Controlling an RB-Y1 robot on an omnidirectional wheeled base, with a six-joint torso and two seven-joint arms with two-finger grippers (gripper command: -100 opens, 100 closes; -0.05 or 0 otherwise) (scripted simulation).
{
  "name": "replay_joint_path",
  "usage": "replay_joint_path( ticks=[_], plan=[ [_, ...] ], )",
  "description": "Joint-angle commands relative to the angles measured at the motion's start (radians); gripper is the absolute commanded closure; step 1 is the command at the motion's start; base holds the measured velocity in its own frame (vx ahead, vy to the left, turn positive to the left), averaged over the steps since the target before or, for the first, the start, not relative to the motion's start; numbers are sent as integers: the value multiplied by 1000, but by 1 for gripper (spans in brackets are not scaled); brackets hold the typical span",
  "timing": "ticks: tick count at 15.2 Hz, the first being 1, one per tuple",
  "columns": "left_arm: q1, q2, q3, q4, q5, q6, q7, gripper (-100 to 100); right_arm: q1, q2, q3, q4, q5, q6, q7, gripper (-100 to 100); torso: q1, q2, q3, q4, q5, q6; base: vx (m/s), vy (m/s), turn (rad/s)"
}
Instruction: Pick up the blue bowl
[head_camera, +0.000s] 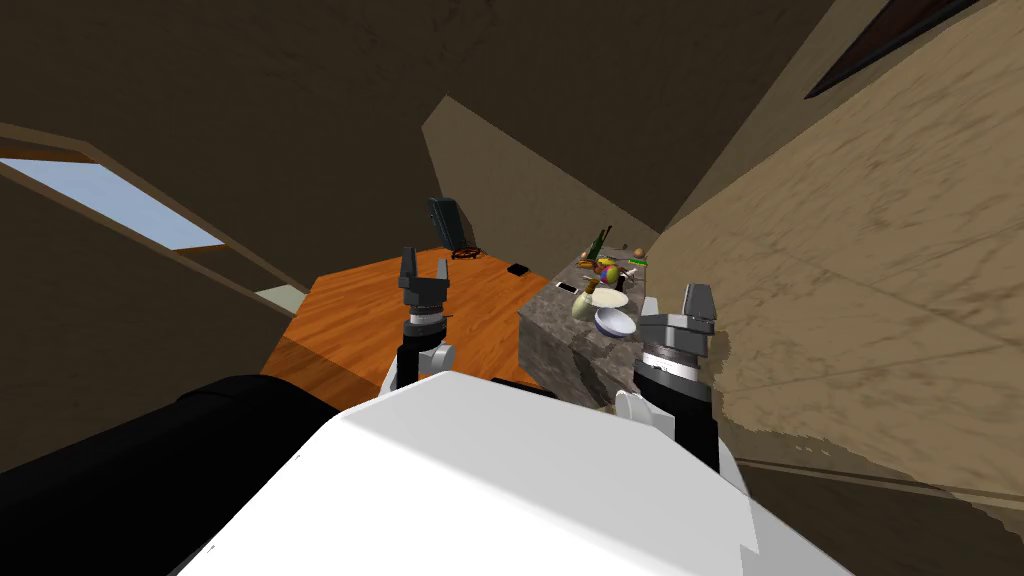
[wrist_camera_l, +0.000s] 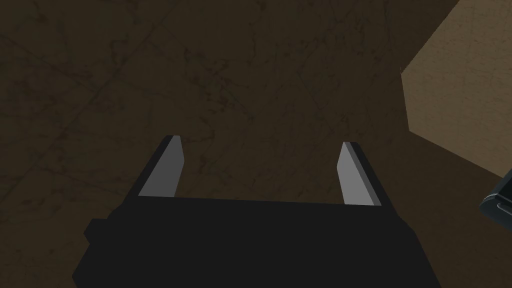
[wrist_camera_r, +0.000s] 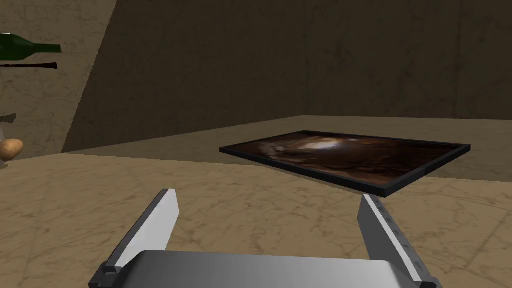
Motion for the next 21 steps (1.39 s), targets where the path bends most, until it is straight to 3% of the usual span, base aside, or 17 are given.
replay_joint_path(
  ticks=[1, 4, 12, 16, 19, 21],
  plan=[
    [0, 0, 0, 0, 0, 0, 0, 0, 0, -48, -1, 11, 7, -2, 3, -100, 0, 0, 0, 0, 0, 0, -4, 10, 18],
    [0, 0, 0, 0, 0, 0, 0, 0, 0, -86, -2, 23, 13, -5, 7, -100, 1, 0, 0, 0, 0, 0, -4, 23, 24],
    [0, 0, 0, 0, 0, 0, 0, 0, 3, -267, -8, 102, 58, -21, 30, -100, 3, 1, 1, 0, 1, 0, -13, 41, 37],
    [0, 0, 0, 0, 0, 0, 0, 0, 4, -326, -10, 129, 73, -27, 38, -100, 3, 1, 1, 0, 1, 0, -10, 42, 25],
    [0, 0, 0, 0, 0, 0, 0, 0, 7, -406, -14, 189, 107, -39, 57, -100, 3, 1, 0, 0, 1, 0, -13, 51, 58],
    [0, 0, 0, 0, 0, 0, 0, 0, 7, -439, -14, 189, 107, -39, 57, -100, 4, 1, 1, 0, 1, 0, -20, 54, 32]
  ],
)
